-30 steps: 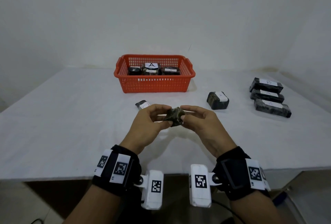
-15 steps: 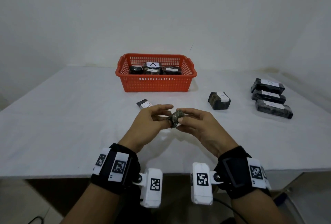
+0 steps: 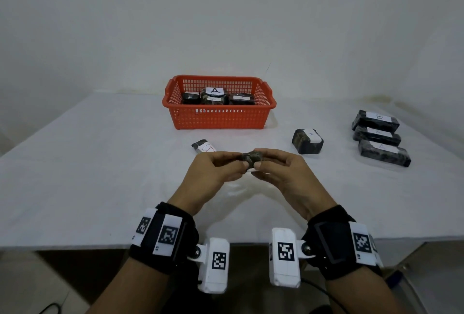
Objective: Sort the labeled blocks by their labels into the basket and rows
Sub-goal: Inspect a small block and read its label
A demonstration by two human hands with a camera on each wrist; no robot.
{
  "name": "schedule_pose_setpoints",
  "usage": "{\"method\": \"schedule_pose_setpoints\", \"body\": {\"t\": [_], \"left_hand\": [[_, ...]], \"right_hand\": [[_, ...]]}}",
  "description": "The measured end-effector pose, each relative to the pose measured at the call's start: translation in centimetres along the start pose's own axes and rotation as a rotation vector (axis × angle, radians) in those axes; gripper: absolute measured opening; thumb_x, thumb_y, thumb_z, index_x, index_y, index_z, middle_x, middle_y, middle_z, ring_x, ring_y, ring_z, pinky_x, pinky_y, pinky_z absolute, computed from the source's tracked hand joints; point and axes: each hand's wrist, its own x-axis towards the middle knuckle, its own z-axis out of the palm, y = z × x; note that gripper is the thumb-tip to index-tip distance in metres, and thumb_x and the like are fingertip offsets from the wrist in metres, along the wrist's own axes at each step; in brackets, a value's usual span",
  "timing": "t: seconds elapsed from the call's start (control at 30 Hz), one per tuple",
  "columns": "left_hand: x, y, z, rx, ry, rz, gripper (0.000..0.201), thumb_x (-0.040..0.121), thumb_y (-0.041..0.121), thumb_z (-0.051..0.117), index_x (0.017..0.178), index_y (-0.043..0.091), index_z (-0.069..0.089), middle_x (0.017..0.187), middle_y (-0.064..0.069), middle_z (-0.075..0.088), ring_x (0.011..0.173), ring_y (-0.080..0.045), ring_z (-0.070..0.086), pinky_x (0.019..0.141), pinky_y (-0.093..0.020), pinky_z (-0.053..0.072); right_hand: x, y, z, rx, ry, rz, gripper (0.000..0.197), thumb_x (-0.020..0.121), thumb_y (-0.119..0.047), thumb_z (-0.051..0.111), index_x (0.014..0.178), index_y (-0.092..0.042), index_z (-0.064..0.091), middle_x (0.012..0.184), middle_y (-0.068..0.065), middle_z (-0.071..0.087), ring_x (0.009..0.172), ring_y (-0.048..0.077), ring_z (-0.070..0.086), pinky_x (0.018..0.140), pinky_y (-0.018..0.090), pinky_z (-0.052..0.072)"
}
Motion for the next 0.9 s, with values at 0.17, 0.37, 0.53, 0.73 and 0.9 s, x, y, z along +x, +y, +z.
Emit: {"method": "schedule_pose_setpoints", "body": {"t": [0.17, 0.37, 0.53, 0.73, 0.9], "left_hand": [[0.01, -0.07, 0.25, -0.011, 0.022, -0.018, 0.023, 0.095, 0.012, 0.069, 0.116, 0.007, 0.077, 0.104, -0.006, 0.081, 0.101, -0.02, 0.077, 0.093, -0.03, 0.061], [0.06, 0.0, 0.64, 0.024, 0.035, -0.006, 0.022, 0.094, 0.011, 0.071, 0.115, 0.007, 0.077, 0.104, -0.007, 0.08, 0.099, -0.022, 0.077, 0.089, -0.027, 0.062], [-0.02, -0.31, 0.58, 0.041, 0.022, -0.011, 0.023, 0.093, 0.009, 0.071, 0.115, 0.009, 0.077, 0.105, -0.006, 0.08, 0.099, -0.02, 0.077, 0.094, -0.034, 0.062], [-0.18, -0.13, 0.5, 0.011, 0.005, -0.003, 0.025, 0.095, 0.017, 0.073, 0.118, 0.009, 0.077, 0.109, -0.006, 0.08, 0.103, -0.019, 0.076, 0.097, -0.04, 0.061], [-0.27, 0.03, 0.24, 0.031, 0.01, -0.005, 0.026, 0.092, 0.018, 0.077, 0.117, 0.011, 0.077, 0.108, -0.004, 0.08, 0.103, -0.019, 0.076, 0.098, -0.04, 0.06]], "right_hand": [[-0.15, 0.07, 0.04, -0.023, 0.03, -0.017, 0.026, 0.092, -0.001, 0.07, 0.118, -0.002, 0.073, 0.109, 0.014, 0.078, 0.107, 0.03, 0.074, 0.094, 0.034, 0.06], [-0.42, -0.04, 0.07, -0.056, 0.024, -0.02, 0.025, 0.092, -0.004, 0.071, 0.117, -0.004, 0.074, 0.11, 0.014, 0.078, 0.106, 0.026, 0.074, 0.093, 0.034, 0.06], [-0.52, -0.37, 0.03, -0.076, 0.047, -0.02, 0.023, 0.094, -0.01, 0.072, 0.115, -0.002, 0.075, 0.105, 0.013, 0.079, 0.101, 0.026, 0.076, 0.089, 0.03, 0.062], [-0.77, -0.44, 0.15, -0.067, 0.013, -0.032, 0.027, 0.091, -0.006, 0.074, 0.117, -0.002, 0.074, 0.106, 0.013, 0.079, 0.101, 0.023, 0.076, 0.087, 0.028, 0.062], [-0.62, -0.29, 0.32, -0.061, 0.041, -0.041, 0.027, 0.09, -0.003, 0.074, 0.117, -0.004, 0.074, 0.108, 0.015, 0.078, 0.105, 0.028, 0.075, 0.088, 0.03, 0.062]]}}
